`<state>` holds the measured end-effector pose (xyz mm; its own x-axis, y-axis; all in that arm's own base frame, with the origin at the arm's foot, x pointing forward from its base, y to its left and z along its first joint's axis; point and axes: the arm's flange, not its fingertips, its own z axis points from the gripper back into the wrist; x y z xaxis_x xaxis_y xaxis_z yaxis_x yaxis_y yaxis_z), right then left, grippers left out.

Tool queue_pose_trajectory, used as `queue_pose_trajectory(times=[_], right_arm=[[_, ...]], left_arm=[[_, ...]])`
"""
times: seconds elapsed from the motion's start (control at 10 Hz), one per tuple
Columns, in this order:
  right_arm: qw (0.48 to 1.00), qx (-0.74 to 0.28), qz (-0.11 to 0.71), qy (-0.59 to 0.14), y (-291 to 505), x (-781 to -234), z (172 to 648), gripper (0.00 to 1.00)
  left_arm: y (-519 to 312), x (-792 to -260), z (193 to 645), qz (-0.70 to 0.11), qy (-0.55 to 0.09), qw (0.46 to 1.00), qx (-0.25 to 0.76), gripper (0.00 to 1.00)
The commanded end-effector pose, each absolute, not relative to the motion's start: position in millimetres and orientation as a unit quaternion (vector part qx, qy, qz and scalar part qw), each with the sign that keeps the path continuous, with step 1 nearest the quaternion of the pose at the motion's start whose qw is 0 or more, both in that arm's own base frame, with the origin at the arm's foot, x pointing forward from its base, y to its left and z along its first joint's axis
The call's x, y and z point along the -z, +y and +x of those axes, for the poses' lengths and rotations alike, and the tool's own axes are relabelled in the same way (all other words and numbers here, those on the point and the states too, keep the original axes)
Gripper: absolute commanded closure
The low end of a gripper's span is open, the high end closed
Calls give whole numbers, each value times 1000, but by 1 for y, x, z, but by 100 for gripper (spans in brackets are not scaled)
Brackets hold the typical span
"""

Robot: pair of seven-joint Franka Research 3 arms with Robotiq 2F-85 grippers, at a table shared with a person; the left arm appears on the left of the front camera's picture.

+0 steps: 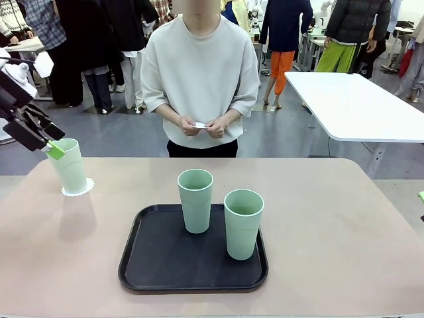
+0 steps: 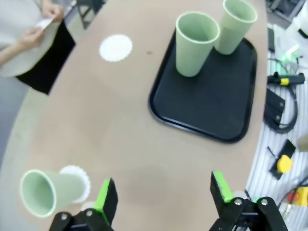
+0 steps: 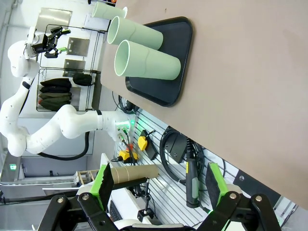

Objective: Place coasters on the table and set cups on them.
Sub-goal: Take one Reusable plastic cup from the Flat Tray and place it on a coaster set by the human.

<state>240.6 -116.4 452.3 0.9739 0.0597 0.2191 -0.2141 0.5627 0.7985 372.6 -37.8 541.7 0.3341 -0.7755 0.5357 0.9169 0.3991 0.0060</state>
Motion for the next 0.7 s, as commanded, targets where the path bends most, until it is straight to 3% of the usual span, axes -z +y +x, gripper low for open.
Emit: queue_pose_trajectory(times=[0.0, 0.3, 0.6], right_arm=[[874, -82, 470, -90, -116, -450, 242, 0], [874, -82, 470, -90, -116, -450, 242, 0], [874, -82, 470, -90, -116, -450, 242, 0]], left_arm=[[-34, -550, 367, -139, -241, 804, 525, 0], [-33, -550, 369, -147, -246, 801, 525, 0], [-88, -524, 397, -64, -276, 718, 636, 0]])
